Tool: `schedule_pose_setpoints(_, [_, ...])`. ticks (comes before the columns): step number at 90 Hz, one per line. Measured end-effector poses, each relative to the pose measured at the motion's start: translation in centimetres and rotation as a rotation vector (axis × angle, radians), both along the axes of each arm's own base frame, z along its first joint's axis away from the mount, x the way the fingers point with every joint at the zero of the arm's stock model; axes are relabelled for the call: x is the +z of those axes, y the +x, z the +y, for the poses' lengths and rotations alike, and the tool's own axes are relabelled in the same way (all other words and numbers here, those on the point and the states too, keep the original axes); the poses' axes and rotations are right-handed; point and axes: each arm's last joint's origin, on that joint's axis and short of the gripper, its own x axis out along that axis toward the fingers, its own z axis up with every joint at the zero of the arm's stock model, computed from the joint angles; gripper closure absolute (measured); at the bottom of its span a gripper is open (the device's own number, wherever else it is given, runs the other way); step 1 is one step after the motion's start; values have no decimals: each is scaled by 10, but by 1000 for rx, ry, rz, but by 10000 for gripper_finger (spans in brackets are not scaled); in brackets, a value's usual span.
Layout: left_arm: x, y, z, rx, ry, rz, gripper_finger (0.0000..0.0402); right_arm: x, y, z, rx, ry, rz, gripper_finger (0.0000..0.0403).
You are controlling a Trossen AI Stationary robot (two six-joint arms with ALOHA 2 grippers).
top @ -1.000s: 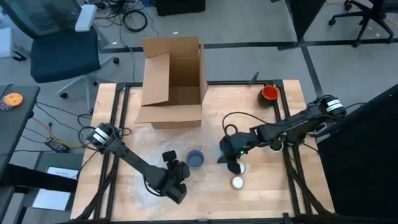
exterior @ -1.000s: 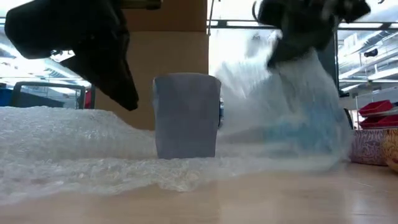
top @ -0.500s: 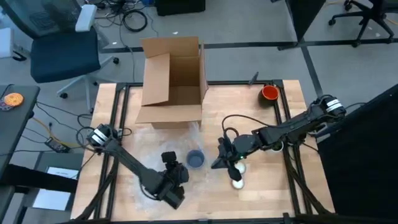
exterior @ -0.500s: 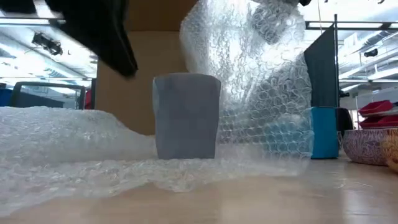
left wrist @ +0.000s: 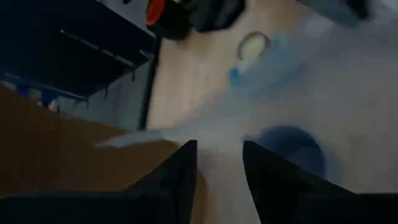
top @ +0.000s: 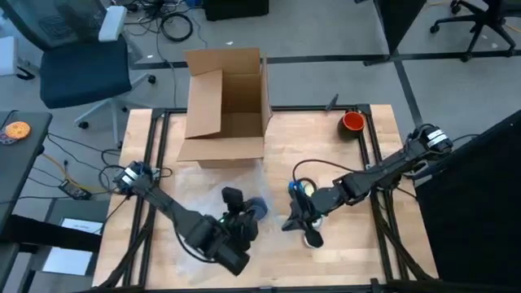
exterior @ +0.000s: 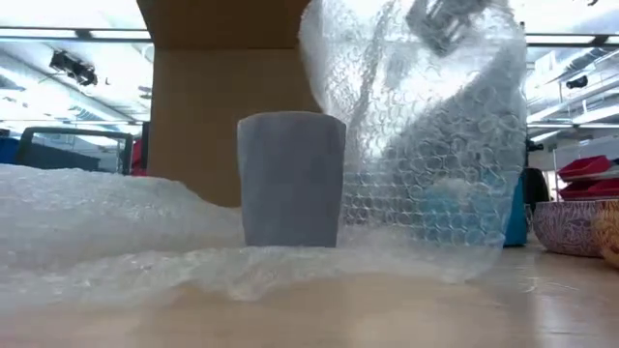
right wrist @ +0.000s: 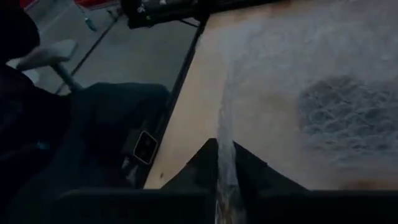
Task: Wrap mug
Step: Wrap the blue mug with the bubble wrap
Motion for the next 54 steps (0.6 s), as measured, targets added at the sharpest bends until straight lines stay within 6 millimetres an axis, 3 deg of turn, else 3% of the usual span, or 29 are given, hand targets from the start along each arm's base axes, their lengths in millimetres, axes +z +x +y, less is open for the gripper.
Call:
schedule_pose_setpoints(23, [6,29,43,-84,-109,166,286,-4,-4,3,18,-31,40,403])
schedule_pose_setpoints(42, [7,38,46,-252,-8,244,286,-11,-8,1,-14,-72,112,403])
schedule_pose_setpoints(54, [2,41,58,-274,-241,306,285,-11,-8,1,-11,-75,112,403])
